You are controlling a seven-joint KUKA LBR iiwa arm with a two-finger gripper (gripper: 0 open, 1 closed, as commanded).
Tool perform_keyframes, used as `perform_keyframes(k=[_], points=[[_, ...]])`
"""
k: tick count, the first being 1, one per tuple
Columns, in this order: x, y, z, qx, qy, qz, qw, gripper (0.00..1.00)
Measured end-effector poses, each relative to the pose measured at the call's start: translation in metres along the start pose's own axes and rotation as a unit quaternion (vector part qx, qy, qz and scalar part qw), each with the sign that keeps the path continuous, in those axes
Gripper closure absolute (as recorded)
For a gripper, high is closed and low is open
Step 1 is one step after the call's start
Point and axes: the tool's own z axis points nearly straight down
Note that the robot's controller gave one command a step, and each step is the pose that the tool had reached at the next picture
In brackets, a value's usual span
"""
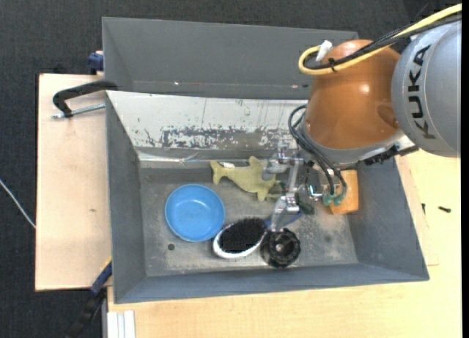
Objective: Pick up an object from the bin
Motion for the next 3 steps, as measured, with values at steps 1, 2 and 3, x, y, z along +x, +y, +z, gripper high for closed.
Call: perform_keyframes(k=[1,2,3], points=[[-0.007,0.003,0.142,-0.001,-0.007,0.018,0.9998,0.0],[-0.008,0.003,0.14,-0.001,-0.0089,0.018,0.9998,1.0],[0.013,0.005,-0.024,0.0,-0.0096,-0.105,0.9944,1.0]])
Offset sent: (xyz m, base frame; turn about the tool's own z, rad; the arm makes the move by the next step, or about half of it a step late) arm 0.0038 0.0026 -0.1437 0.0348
